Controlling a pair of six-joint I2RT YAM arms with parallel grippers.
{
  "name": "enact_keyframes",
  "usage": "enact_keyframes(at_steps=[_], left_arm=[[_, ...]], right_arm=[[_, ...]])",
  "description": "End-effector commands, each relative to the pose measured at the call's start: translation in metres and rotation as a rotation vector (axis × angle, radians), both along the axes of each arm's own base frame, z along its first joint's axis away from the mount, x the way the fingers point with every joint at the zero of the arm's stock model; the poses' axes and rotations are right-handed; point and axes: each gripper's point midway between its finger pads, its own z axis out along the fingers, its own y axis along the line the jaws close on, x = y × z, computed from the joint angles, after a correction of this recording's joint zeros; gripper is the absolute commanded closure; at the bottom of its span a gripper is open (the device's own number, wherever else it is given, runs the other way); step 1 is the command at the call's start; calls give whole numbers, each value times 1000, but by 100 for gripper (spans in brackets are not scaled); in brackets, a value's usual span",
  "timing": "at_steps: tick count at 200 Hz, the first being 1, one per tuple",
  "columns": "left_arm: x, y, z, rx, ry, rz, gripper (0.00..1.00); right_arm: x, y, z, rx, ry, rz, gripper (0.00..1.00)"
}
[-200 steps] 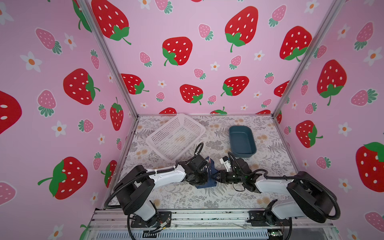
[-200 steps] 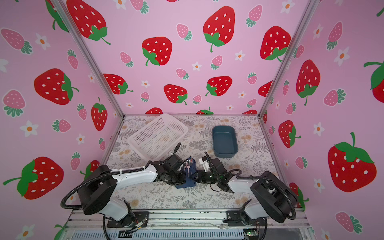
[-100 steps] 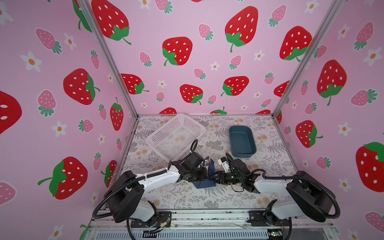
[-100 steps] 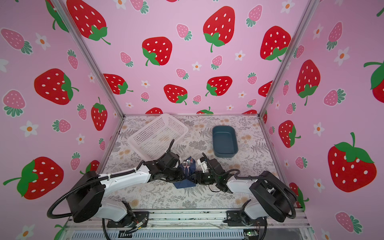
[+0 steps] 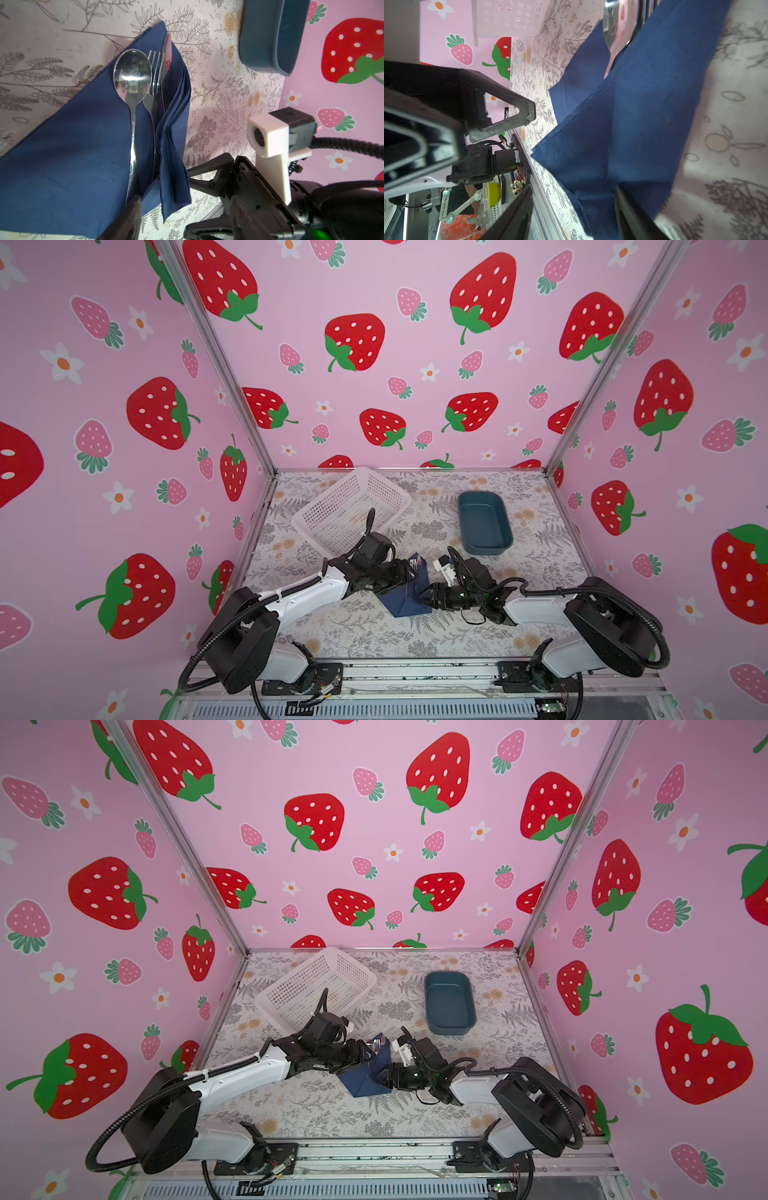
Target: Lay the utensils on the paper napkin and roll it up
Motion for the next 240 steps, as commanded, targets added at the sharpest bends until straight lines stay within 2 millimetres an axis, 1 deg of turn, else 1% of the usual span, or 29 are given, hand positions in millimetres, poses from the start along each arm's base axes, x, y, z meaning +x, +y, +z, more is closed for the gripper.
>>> enact_keyframes(at_steps=[1, 29, 53, 66, 81, 107, 144, 189, 207, 225, 228, 240], left_arm=[[4, -10, 1, -28, 38, -18, 31], [5, -11, -10, -7, 70, -12, 31], [8, -13, -11, -8, 71, -15, 31], [9, -16, -11, -13, 77, -24, 33], [10, -19, -12, -17, 84, -32, 38], [10, -20, -14, -12, 96, -35, 57], [8, -17, -16, 4, 99, -43, 79], [4, -9, -17, 39, 81, -57, 90], [3, -6, -18, 50, 75, -62, 93], [2, -4, -18, 53, 68, -66, 93], [1, -4, -18, 54, 68, -67, 97], [1, -2, -19, 59, 66, -66, 99]], right_arm=[[1, 6, 5, 19, -24, 15, 35], [0, 5, 4, 17, -23, 17, 35], [0, 5, 3, 14, -22, 19, 36], [-1, 5, 3, 13, -21, 19, 36], [-1, 5, 3, 15, -21, 20, 36], [-1, 5, 2, 13, -19, 20, 36], [0, 4, 4, 11, -25, 12, 36], [7, -2, 11, 4, -50, -29, 36], [11, -8, 11, -10, -57, -59, 36], [15, -16, 9, -19, -55, -97, 37], [15, -18, 9, -21, -54, -104, 37], [17, -23, 6, -31, -46, -126, 38]])
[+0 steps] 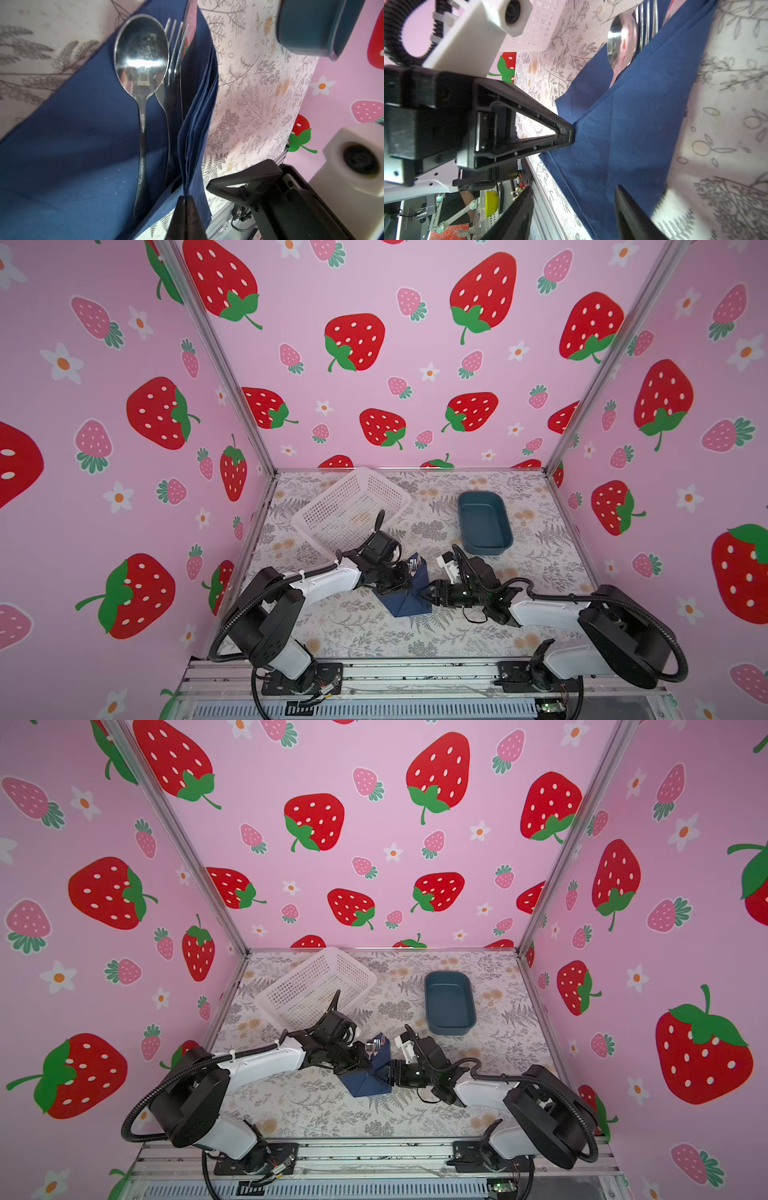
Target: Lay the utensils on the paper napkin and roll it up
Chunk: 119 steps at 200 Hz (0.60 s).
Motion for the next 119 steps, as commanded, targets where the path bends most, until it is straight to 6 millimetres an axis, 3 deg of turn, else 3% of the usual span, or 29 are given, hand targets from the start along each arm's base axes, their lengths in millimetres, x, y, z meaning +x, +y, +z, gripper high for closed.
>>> enact_keyframes(at_steps=[1, 47, 78, 119], left_arm=[[2, 4, 9, 3, -31, -5, 99], [-1, 10, 6, 22, -36, -9, 100], [-3, 14, 0, 48, -35, -14, 100], [1, 18, -5, 75, -41, -7, 99]], right_arm=[[5, -15, -10, -40, 9, -65, 38], [1, -19, -22, -83, 38, -48, 69], [-4, -8, -24, -89, 52, 17, 77], [-8, 1, -33, -125, 60, 49, 80]])
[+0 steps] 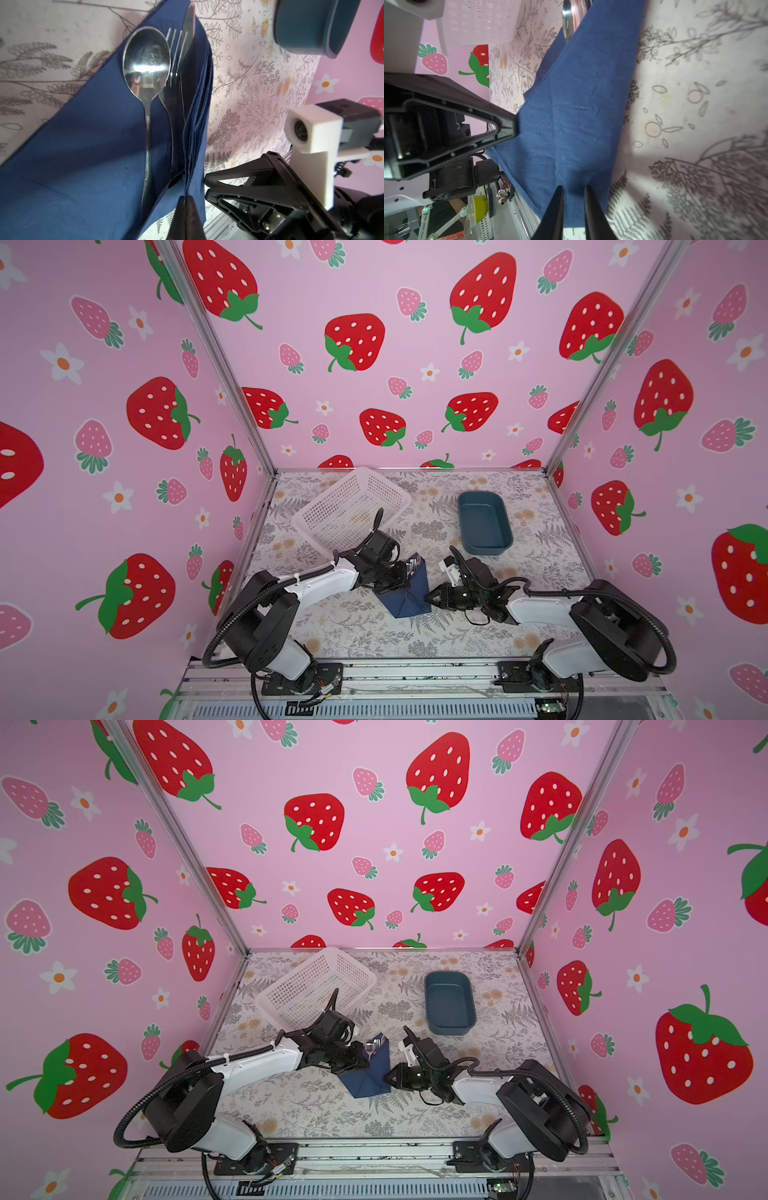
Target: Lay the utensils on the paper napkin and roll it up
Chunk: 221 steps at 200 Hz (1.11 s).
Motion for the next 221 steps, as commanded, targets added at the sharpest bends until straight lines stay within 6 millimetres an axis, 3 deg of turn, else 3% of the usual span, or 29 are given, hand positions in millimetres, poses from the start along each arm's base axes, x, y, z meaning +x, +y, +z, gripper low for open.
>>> enact_keyframes(at_steps=[1, 21, 59, 99, 122, 164, 205, 221], left_arm=[[0, 10, -8, 44, 3, 8, 99], [-1, 9, -9, 45, 6, 5, 96], [-5, 9, -6, 23, 11, 6, 68], [-11, 4, -4, -50, 34, 22, 51], [-12, 7, -10, -40, 48, 38, 46], [-5, 6, -11, -40, 48, 53, 49], [-2, 6, -18, -29, 63, 49, 70], [-4, 7, -20, -22, 71, 47, 74]], right_arm=[[-3, 7, -1, -11, -3, 32, 80], [-2, 7, -4, -22, 1, 32, 80], [-2, 8, -8, -35, 10, 32, 80], [-2, 10, -8, -34, 9, 36, 79], [-3, 10, -10, -37, 12, 38, 78], [-4, 10, -10, -39, 12, 43, 78], [-4, 10, -11, -40, 12, 43, 78], [-4, 10, -11, -41, 12, 43, 78]])
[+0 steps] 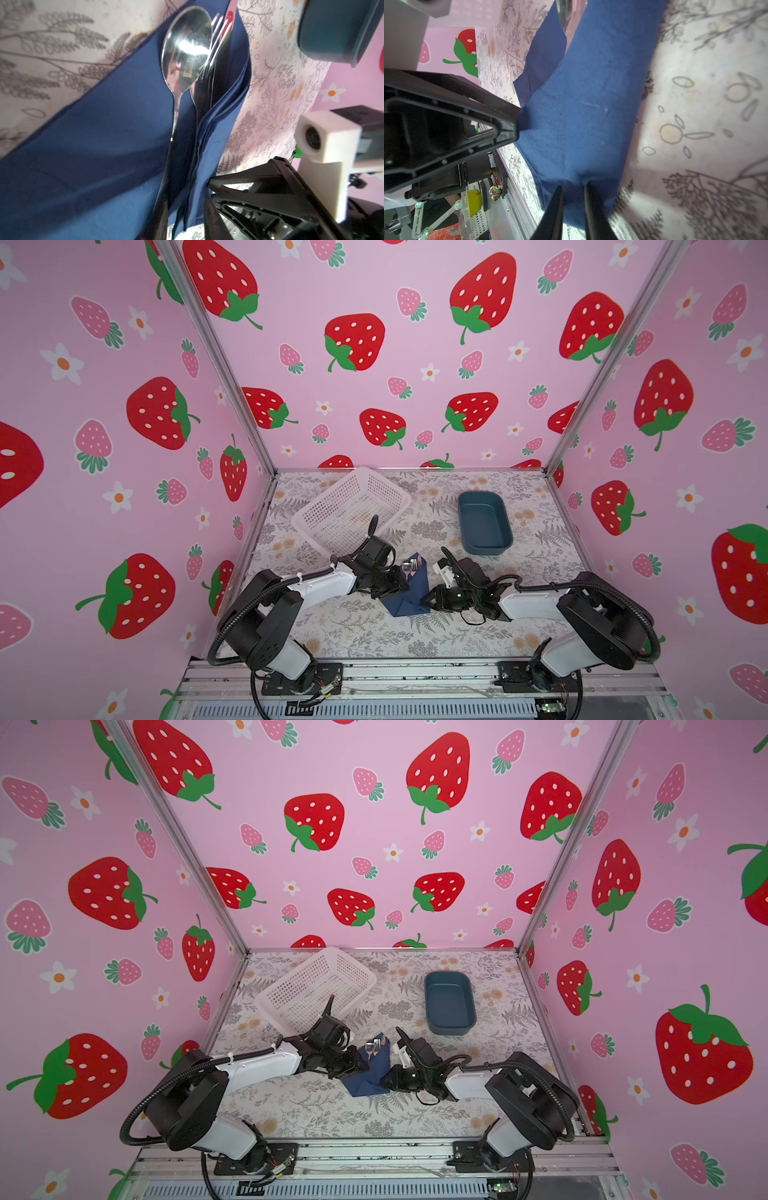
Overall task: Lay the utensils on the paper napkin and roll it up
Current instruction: 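Hold the upright napkin bundle with the left gripper while the right gripper releases and withdraws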
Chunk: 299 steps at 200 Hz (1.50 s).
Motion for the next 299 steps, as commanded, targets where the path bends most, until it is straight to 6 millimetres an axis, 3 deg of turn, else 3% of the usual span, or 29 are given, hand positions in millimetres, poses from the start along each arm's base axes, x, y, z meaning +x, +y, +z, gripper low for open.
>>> enact_keyframes(at_steps=[1, 89, 126, 214, 270, 299], left_arm=[[2, -3, 2, -14, 9, -7, 74], [-1, 7, -1, 29, -17, -24, 98], [-4, 15, -7, 72, -27, -35, 99], [-12, 31, -31, 155, -11, -44, 100], [-11, 32, -34, 169, -17, -49, 100], [-12, 33, -35, 175, -18, -52, 100]], right_arm=[[1, 4, 0, -4, -6, 11, 78], [2, 3, 3, -4, -12, 3, 74], [10, -8, 6, -53, -50, -57, 72], [39, -13, 24, -55, -115, -181, 80], [58, 8, 37, -21, -137, -176, 81], [70, 12, 24, -54, -102, -204, 81]])
